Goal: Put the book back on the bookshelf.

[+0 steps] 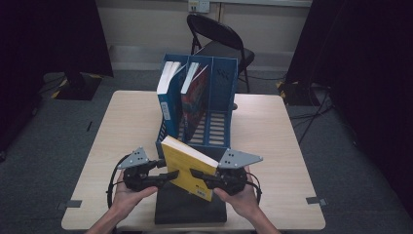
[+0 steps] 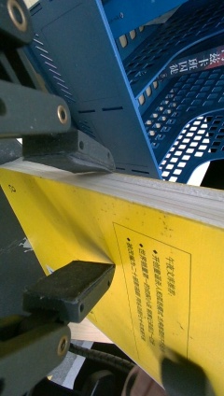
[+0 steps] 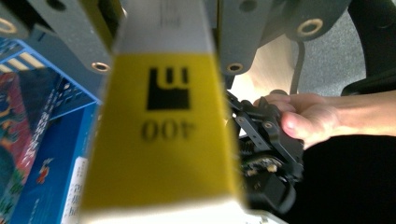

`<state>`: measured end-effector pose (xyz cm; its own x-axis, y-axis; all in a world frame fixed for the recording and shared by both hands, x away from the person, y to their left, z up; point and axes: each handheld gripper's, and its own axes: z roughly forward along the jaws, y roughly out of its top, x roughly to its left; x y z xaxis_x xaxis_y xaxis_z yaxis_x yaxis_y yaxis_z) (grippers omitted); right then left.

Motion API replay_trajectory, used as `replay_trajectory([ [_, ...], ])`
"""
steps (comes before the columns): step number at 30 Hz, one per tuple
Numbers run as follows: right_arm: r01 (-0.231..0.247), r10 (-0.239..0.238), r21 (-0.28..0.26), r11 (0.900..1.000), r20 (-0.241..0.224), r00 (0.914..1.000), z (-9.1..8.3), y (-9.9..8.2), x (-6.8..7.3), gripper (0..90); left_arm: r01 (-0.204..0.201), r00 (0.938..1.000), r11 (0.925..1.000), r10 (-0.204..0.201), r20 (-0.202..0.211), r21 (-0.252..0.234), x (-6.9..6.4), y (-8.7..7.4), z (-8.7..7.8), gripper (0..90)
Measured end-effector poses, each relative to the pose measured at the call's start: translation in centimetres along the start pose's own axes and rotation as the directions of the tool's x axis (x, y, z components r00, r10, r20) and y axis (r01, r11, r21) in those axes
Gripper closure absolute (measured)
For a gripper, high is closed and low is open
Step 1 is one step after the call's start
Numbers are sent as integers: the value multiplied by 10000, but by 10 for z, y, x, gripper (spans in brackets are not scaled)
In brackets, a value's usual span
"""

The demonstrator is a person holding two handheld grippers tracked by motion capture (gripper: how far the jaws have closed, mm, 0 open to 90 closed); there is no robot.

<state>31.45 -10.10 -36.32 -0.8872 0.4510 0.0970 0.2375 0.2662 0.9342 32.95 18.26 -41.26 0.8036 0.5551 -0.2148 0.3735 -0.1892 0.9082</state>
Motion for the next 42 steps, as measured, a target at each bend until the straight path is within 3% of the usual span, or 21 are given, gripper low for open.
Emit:
replay_trajectory([
  [14, -114, 114, 67, 9999, -39, 9999, 8, 1, -4, 745, -39, 9997, 10000, 40, -261, 64, -3, 1, 1, 452],
  [21, -206, 203, 257, 9995, 113, 9997, 8, 5, -6, 755, -17, 9997, 9995, 26, -259, 313, -5, 3, 7, 334],
  [26, -223, 215, 424, 9989, 188, 9996, 7, 7, -8, 757, 53, 9974, 9977, -5, -716, 670, -2, 3, -4, 289],
  [29, -276, 268, 315, 9991, 264, 9993, 7, 5, -8, 757, 289, 9919, 9939, -153, -1259, 1068, 6, -7, -19, 231],
  [33, -342, 334, 312, 9989, 265, 9991, 5, 5, -8, 757, 522, 9901, 9935, -383, -1351, 1008, 13, -18, -30, 172],
  [35, -373, 365, 322, 9988, 261, 9990, 5, 5, -9, 757, 818, 9880, 9896, -649, -1405, 1181, 16, -21, -31, 176],
  [37, -394, 386, 312, 9987, 254, 9989, 5, 5, -10, 757, 792, 9877, 9910, -635, -1426, 1077, 17, -23, -32, 182],
  [42, -688, 673, 288, 9972, 486, 9965, 0, 4, -15, 757, 1171, 9813, 9858, -961, -1670, 1204, 24, -30, -34, 175],
])
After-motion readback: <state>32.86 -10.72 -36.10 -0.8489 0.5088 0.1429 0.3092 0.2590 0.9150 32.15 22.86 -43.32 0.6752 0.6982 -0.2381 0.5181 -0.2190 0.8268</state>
